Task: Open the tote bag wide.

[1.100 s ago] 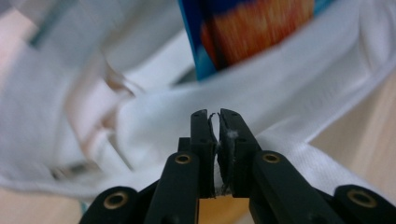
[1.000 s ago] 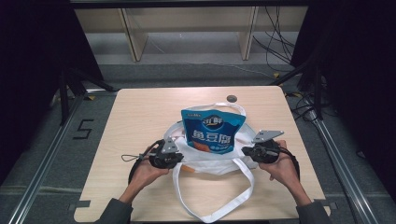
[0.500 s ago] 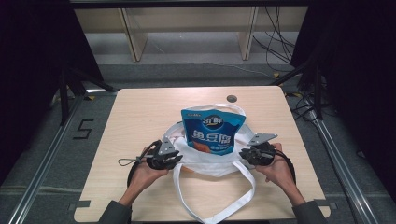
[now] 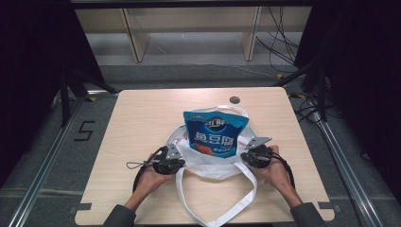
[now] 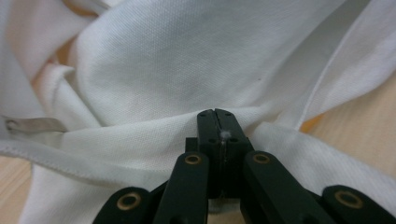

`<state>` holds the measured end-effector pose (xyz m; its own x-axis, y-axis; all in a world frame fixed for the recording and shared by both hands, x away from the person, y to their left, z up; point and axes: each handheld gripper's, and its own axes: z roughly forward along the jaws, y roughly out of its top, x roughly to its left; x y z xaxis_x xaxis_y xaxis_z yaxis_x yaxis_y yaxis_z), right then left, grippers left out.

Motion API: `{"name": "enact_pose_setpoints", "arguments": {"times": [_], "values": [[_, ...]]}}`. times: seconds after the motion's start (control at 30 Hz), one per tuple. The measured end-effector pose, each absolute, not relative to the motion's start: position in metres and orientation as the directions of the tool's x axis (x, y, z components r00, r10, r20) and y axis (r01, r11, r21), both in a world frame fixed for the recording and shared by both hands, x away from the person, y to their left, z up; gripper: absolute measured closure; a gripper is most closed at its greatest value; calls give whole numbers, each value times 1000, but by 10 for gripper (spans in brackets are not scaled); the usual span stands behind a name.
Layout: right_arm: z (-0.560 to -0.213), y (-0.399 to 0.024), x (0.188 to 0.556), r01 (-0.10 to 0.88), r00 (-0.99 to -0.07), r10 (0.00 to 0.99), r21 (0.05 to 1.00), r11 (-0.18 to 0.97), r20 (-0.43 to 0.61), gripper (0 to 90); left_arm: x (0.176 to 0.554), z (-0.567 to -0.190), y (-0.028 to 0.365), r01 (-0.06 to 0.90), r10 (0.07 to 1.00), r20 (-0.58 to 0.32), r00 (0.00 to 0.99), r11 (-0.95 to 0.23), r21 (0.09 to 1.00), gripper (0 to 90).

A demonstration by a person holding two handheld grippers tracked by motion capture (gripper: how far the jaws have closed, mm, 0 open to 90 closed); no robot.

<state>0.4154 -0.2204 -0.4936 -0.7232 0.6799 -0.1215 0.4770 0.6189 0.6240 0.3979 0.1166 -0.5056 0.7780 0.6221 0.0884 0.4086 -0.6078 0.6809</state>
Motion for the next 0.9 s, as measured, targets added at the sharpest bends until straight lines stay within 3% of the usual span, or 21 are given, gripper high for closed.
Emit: {"name": "enact_pose_setpoints", "arguments": {"times": [0.57, 0.77, 0.9], "values": [[-501, -216, 467, 500, -670, 736, 672, 546, -99, 899, 433, -510, 115, 450, 689, 85, 720, -557, 698, 876], [-485, -228, 464, 498, -641, 765, 720, 483, -70, 635, 420, -486, 124, 443, 724, 15, 690, -438, 782, 615], [-470, -237, 451, 476, -637, 768, 750, 460, -67, 587, 406, -470, 128, 408, 725, 35, 688, -426, 808, 456]]}}
